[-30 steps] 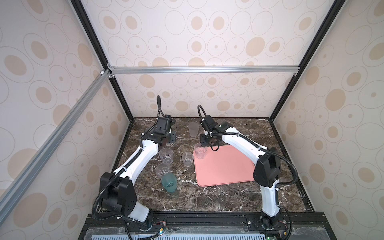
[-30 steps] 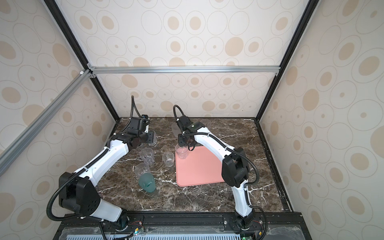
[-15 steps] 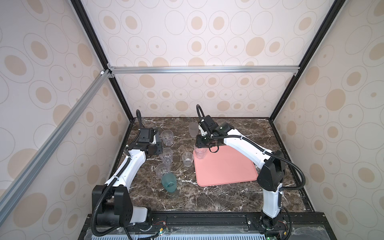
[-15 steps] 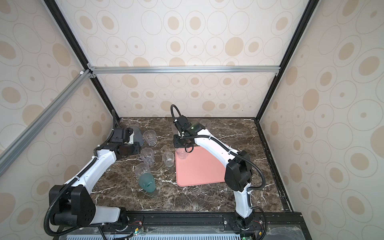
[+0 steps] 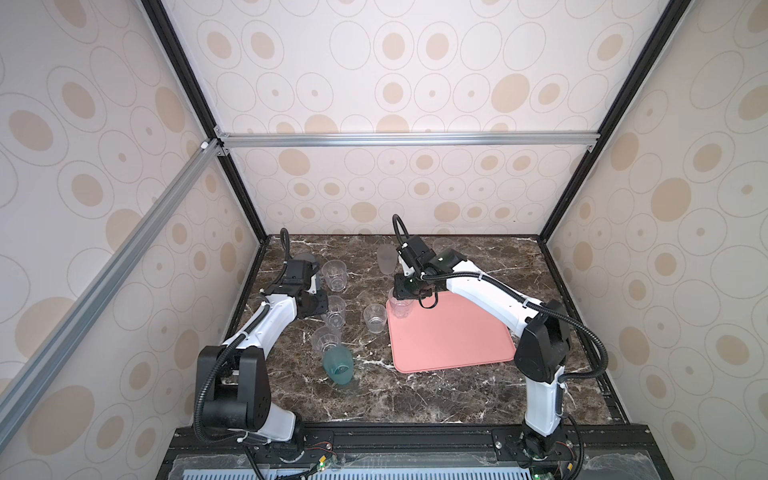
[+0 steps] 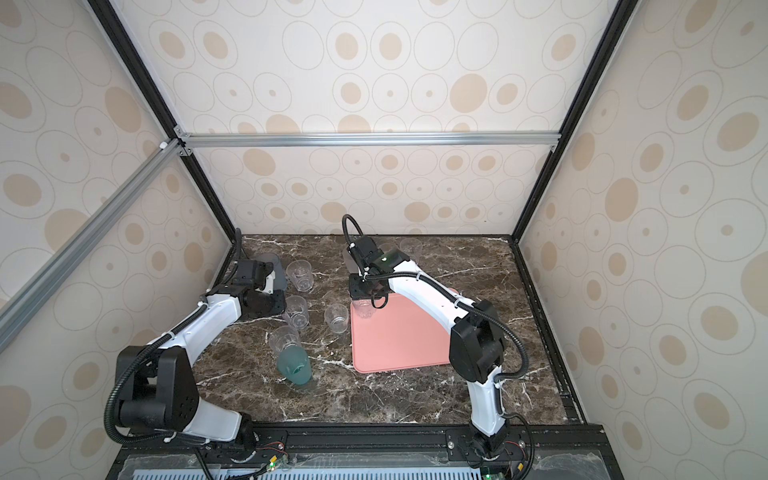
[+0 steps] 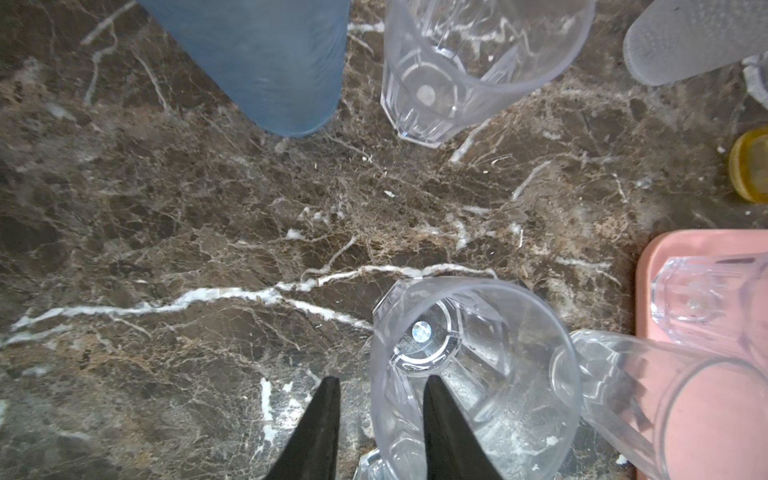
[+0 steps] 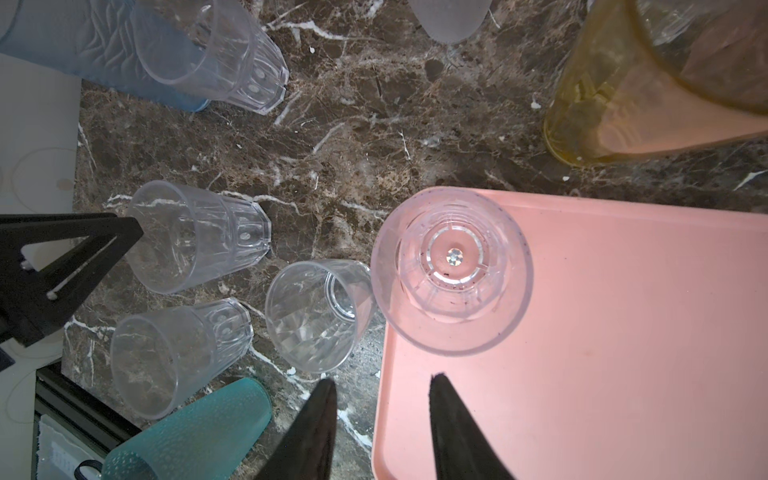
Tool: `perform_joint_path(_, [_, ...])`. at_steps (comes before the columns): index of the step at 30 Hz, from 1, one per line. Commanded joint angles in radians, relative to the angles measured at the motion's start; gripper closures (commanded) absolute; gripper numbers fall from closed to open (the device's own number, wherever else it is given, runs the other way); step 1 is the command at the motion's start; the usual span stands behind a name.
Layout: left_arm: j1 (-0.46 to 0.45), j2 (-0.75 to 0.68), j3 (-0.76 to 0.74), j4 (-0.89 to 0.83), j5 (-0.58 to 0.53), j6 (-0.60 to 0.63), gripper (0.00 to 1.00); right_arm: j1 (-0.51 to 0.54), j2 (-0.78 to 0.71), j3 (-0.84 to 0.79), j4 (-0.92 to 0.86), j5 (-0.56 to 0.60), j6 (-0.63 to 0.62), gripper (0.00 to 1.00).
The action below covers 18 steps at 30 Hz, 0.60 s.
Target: Place the glasses into the tray
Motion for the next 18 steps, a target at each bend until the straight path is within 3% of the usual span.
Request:
perform_joint_path(1, [0.004,0.019,0.003,0.022,-0.019,0.013,0.70,0.002,-0.009,-0.018,0.008,0.016,0.010,0.60])
perform_joint_path(10, [-0.004,0.007,0.017,0.009,-0.012,0.019,0.97,0.002,-0.021,-0.024,0.014,0.026,0.014,0.60])
perform_joint_path(18, [-0.023,-0.055,0.100,-0.055,0.036,0.008,1.00,0.002,-0.032,0.033,-0.008,0.028,0.010,0.61])
